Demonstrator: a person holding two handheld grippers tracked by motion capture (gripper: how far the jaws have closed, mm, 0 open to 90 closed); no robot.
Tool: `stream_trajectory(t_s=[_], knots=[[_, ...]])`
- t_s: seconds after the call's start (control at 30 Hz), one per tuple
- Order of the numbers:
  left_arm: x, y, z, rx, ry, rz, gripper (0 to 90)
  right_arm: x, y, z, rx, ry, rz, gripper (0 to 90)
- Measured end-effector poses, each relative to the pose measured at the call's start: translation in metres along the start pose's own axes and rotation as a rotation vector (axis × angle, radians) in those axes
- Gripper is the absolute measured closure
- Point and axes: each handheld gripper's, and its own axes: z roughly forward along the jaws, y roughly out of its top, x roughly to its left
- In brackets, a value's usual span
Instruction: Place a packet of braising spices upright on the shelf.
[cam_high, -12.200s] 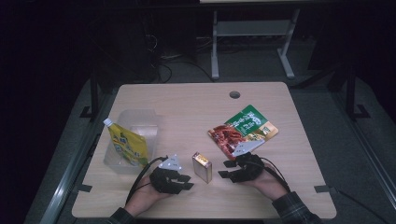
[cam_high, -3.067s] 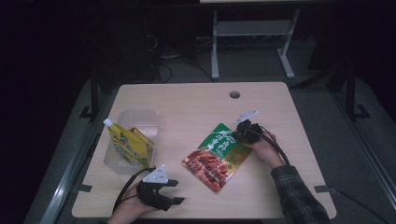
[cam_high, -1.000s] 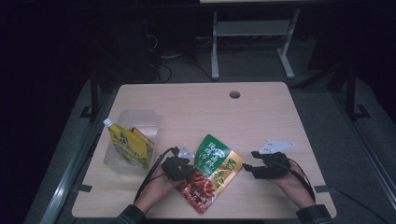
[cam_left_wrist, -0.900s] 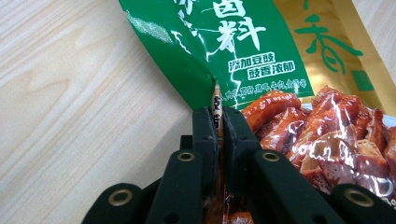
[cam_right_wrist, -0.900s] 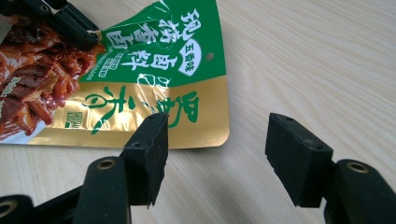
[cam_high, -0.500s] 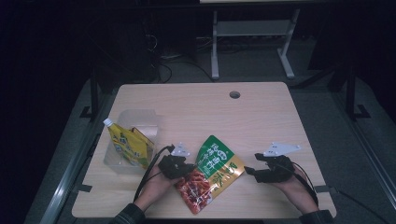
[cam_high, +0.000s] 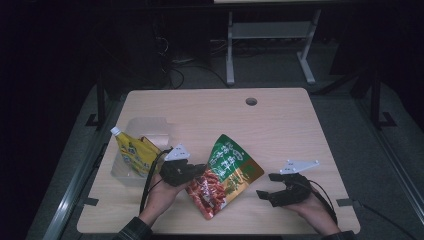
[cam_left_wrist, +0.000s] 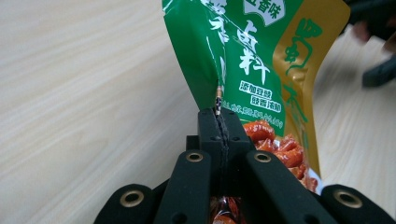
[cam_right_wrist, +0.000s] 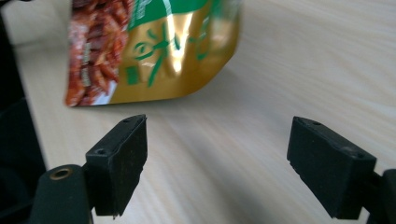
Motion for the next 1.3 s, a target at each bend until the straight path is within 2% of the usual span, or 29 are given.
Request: stream_trajectory(t_s=[0.13, 0.23, 0.33, 0.47, 0.6, 0.7, 0.8, 0.9, 0.97, 1.03, 1.13, 1.3], knots=[[-0.004, 0.006, -0.004, -0.038, -0.003, -0.003, 90.0, 0.003, 0.003, 0.005, -0.018, 0.023, -0.004, 19.6], [-0.006, 0.011, -0.006, -0.064, -0.006, -0.007, 90.0, 0.003, 0.007, 0.008, -0.066, 0.043, 0.015, 20.2], [-0.008, 0.014, -0.006, -0.077, -0.012, -0.003, 90.0, 0.005, 0.015, 0.014, -0.096, 0.045, 0.013, 21.3], [-0.011, 0.016, -0.007, -0.086, -0.018, 0.0, 90.0, 0.005, 0.025, 0.023, -0.144, 0.089, 0.019, 24.1], [-0.011, 0.016, -0.007, -0.093, -0.022, -0.006, 90.0, 0.006, 0.029, 0.035, -0.137, 0.123, 0.04, 28.6], [-0.011, 0.015, -0.007, -0.097, -0.025, -0.011, 90.0, 0.007, 0.031, 0.038, -0.169, 0.134, 0.04, 38.2], [-0.012, 0.014, -0.005, -0.093, -0.022, -0.012, 90.0, 0.009, 0.035, 0.039, -0.204, 0.145, 0.034, 54.0], [-0.01, 0.013, -0.006, -0.095, -0.029, -0.026, 90.0, 0.009, 0.037, 0.039, -0.205, 0.126, 0.021, 67.6], [-0.011, 0.013, -0.005, -0.096, -0.027, -0.015, 89.9, 0.007, 0.037, 0.038, -0.209, 0.129, 0.027, 75.5], [-0.013, 0.013, -0.004, -0.098, -0.028, -0.012, 89.9, 0.007, 0.038, 0.036, -0.208, 0.122, 0.005, 84.9], [-0.013, 0.013, -0.003, -0.095, -0.029, -0.006, 89.8, 0.007, 0.039, 0.033, -0.198, 0.126, -0.016, 88.9], [-0.013, 0.011, -0.001, -0.089, -0.033, -0.01, 89.6, 0.007, 0.041, 0.032, -0.178, 0.138, -0.039, 89.3]])
